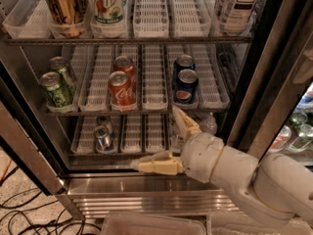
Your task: Pick green can from middle shelf of fridge
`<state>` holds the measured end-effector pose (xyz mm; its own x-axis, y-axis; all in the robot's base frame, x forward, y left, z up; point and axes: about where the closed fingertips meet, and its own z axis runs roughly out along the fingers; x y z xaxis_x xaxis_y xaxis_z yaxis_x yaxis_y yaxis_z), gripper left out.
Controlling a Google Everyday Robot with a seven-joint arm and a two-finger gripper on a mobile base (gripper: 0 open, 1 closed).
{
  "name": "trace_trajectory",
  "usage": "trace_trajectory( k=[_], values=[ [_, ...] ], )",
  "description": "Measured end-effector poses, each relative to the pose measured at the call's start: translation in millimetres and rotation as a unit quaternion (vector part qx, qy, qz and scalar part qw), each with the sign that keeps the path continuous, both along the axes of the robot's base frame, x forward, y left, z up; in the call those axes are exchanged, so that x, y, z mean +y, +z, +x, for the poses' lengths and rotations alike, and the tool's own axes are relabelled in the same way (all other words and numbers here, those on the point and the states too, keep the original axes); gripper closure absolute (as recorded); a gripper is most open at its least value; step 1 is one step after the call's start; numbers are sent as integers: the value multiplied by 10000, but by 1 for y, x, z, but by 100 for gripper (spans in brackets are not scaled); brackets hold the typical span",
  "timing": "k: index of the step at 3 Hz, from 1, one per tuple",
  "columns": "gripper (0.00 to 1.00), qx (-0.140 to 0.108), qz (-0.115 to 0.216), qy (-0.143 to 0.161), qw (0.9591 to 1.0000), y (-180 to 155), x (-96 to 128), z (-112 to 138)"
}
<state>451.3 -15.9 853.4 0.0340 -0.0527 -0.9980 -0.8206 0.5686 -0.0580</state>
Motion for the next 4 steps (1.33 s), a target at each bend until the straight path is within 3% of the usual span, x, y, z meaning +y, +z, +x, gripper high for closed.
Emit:
trace_trajectory(
  k=[1, 2, 4],
  values=[
    [0, -528, -1045, -134, 9930, -32, 33, 3],
    [0, -829, -1440, -170, 9860, -61, 65, 14],
    [0, -878, -1384, -718, 9839, -88, 99, 62]
  ],
)
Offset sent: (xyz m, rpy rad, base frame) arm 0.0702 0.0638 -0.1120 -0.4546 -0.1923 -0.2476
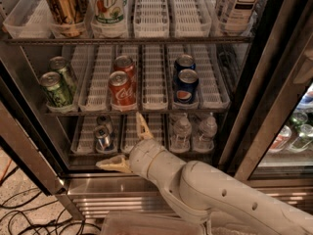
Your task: Pick green can from middle shelf of fridge
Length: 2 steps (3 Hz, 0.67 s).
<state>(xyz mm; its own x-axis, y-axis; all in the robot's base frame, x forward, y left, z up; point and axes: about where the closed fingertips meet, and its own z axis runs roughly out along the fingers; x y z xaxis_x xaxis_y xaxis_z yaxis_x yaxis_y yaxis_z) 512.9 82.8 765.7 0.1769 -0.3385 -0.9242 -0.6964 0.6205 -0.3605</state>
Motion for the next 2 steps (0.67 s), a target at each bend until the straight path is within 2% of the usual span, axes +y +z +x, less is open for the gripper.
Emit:
trace_trajectory(
  k=[1, 2],
  values=[
    [0, 58, -6, -170, 9998, -6, -7, 7],
    [0, 55, -3, -160, 9999, -6, -6, 6]
  ],
)
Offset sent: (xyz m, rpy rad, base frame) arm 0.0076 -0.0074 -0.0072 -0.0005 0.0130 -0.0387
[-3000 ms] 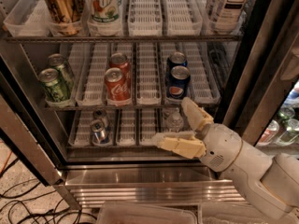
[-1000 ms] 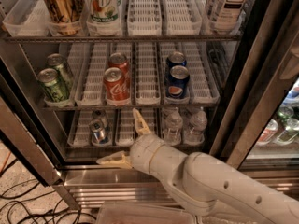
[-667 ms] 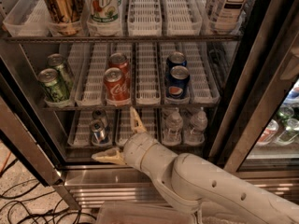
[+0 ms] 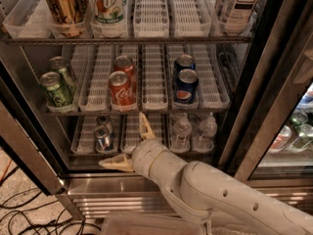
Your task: Pick green can from middle shelf of fridge
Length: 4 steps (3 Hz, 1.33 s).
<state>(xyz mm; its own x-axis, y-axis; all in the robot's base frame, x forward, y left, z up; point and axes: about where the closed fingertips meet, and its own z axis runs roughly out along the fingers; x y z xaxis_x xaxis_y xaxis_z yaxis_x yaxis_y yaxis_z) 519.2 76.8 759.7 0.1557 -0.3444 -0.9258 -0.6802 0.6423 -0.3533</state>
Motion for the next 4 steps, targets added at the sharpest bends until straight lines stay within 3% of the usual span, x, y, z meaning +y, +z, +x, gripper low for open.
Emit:
trace_trajectory(
  k=[1, 2, 3, 4],
  values=[
    [0, -33, 198, -161, 9997, -1, 8, -1],
    [0, -277, 727, 46, 9970, 12, 67, -37],
    [0, -445, 845, 174, 9953, 16, 115, -70],
    [0, -365, 840, -93, 9957, 20, 131, -74]
  ],
)
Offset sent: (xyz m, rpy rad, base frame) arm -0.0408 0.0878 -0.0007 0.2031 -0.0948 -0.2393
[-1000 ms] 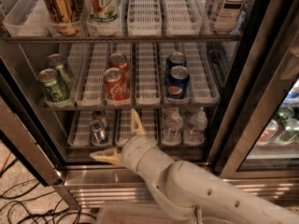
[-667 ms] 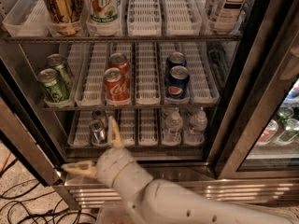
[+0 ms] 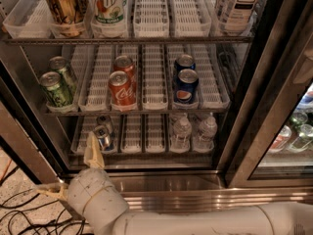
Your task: Pick green can from middle shelf of fridge
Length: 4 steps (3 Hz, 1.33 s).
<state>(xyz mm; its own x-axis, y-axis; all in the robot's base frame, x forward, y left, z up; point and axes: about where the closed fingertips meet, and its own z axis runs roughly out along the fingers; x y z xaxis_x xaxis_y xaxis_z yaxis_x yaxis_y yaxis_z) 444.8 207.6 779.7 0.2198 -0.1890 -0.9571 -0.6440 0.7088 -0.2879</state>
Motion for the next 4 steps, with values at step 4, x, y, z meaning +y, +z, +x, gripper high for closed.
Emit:
trace_trajectory(
  k=[4],
  values=[
    [0, 480, -81, 54, 9988, 50, -32, 20]
  ],
)
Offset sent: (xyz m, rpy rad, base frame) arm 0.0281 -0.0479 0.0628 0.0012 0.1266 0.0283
